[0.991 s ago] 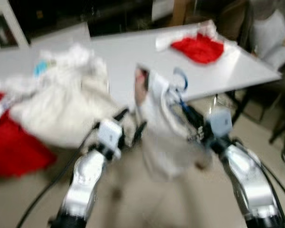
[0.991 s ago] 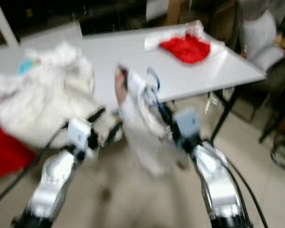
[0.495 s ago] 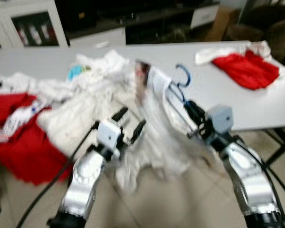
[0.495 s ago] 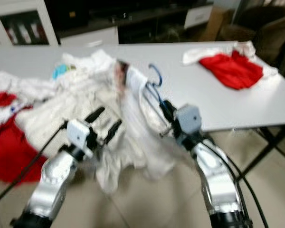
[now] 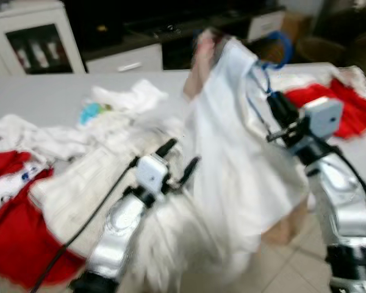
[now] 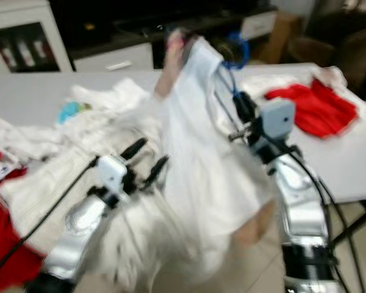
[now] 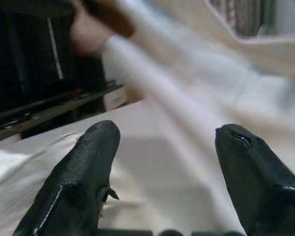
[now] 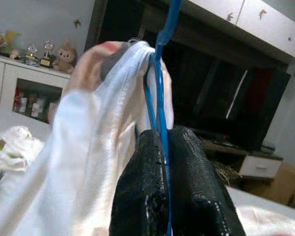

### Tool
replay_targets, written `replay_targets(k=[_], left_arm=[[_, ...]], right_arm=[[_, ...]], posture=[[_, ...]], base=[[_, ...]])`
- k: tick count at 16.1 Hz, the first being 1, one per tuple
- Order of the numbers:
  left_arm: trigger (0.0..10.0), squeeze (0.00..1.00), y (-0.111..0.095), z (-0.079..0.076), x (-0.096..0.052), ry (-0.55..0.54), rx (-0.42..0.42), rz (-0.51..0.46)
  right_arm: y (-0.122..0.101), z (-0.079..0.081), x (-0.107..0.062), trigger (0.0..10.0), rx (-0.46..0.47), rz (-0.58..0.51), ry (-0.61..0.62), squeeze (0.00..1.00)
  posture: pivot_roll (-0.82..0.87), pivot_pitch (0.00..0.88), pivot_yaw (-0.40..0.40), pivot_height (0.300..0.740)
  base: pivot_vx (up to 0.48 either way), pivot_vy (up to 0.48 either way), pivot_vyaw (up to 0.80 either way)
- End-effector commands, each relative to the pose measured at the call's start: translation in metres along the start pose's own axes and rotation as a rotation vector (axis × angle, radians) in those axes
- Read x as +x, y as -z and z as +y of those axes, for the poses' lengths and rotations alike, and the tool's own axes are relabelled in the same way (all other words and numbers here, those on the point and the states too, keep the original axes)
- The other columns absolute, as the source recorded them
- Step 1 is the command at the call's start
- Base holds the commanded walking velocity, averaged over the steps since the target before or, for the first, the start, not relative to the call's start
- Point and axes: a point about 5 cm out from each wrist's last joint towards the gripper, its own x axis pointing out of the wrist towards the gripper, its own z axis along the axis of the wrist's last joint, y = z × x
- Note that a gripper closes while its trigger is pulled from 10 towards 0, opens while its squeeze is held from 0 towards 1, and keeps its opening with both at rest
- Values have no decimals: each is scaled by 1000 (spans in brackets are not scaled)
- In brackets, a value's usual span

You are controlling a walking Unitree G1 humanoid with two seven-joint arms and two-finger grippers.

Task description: Hang hanger

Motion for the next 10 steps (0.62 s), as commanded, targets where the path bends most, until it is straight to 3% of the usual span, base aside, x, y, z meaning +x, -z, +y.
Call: replay_targets(k=[1,4,7,8,10], left_arm=[[10000,0,-2,-6,5,16,-7,-13],[10000,0,-2,-6,5,12,-12,-12],[10000,0,-1,-6,3,9,-16,-9],[10000,0,-2,-7,3,8,-17,-10],[10000,0,-2,-7,3,10,-16,-10]], right_arm=[[-5,-15,3,10000,-23,-9,49,0],[-3,-14,9,10000,-40,18,34,0],[32,-4,6,10000,-119,253,-47,0],[54,2,-2,10000,-151,388,-98,0],[66,8,-7,10000,-153,466,-126,0]], posture=[[-55,0,4,740],[-53,0,2,740],[-49,0,0,740],[-49,0,1,740],[-51,0,2,740]], base=[[480,0,0],[435,0,0],[0,0,0],[0,0,0],[0,0,0]])
